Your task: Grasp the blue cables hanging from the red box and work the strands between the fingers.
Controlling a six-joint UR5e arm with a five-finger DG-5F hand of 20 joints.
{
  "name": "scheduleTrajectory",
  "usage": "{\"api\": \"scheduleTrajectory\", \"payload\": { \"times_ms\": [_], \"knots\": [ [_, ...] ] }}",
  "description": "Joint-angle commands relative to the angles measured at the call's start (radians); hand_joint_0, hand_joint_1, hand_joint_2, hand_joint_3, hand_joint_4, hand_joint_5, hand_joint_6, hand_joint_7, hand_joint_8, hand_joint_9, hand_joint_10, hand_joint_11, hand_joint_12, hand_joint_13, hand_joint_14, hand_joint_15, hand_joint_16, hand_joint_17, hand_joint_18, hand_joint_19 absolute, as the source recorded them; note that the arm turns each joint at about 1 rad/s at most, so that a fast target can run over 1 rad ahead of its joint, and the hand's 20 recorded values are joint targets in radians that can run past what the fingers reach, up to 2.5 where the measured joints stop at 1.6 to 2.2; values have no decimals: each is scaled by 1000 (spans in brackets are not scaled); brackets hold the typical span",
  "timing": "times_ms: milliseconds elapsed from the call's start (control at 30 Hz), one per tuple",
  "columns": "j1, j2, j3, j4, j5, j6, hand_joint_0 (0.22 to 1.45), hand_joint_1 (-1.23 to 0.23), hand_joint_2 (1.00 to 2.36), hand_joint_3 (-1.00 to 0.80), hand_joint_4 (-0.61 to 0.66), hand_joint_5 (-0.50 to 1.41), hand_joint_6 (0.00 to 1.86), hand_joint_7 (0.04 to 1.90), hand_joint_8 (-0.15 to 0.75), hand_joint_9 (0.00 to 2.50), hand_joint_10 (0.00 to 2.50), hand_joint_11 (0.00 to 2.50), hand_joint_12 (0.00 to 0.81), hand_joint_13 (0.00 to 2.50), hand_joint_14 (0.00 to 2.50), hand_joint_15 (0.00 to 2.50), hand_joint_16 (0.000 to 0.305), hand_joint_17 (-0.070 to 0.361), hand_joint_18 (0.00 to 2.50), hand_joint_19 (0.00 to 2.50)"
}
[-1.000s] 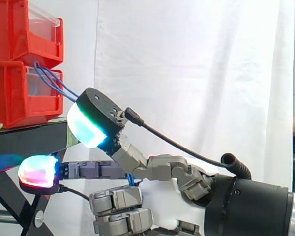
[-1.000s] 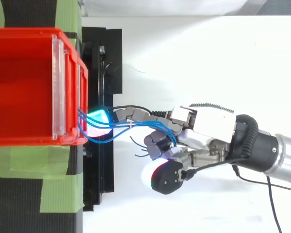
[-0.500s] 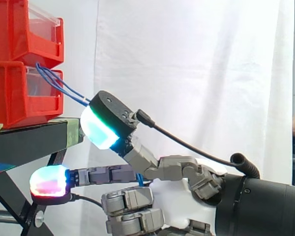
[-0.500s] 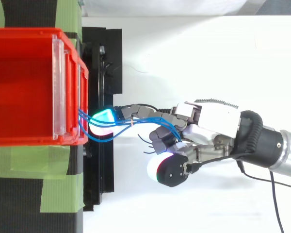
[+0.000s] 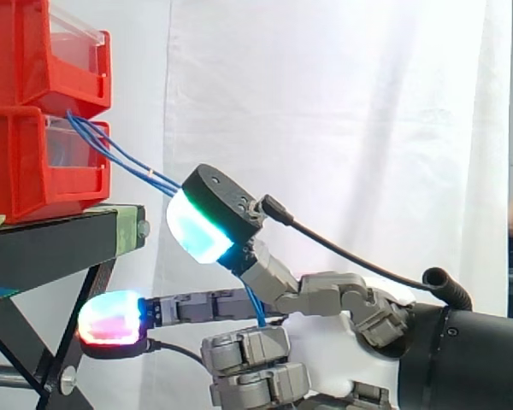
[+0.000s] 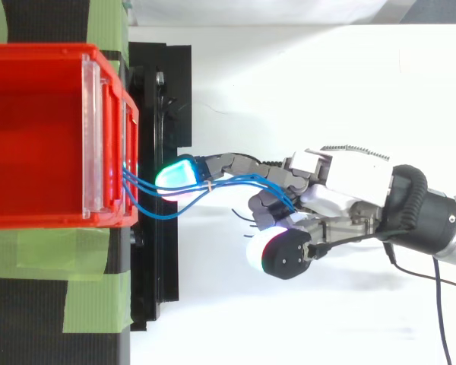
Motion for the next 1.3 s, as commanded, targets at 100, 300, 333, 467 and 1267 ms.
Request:
{"api": "scheduleTrajectory", "payload": {
  "times_ms": [100,300,333,467,1267],
  "knots": [
    [2,22,-46,1,6,10,727,-546,1000,-1000,213,-197,8,728,401,662,2500,2500,433,956,2500,1576,53,118,1455,1507],
    [3,28,-46,3,24,-1,727,-547,1000,-1000,212,-196,8,727,401,663,2500,2500,434,951,2500,1598,53,119,1452,1506],
    [5,28,-44,4,38,-7,728,-546,1000,-1000,212,-197,9,729,406,663,2500,2500,429,949,2500,1590,53,118,1452,1502],
    [8,28,-27,-1,62,-7,727,-545,1000,-1000,214,-197,8,728,405,662,2500,2500,429,949,2500,1589,52,117,1448,1515],
    [9,28,69,-375,41,-66,727,-546,1000,-1000,216,-191,8,731,405,667,2500,2500,432,948,2500,1585,53,118,1446,1514]
  ]
}}
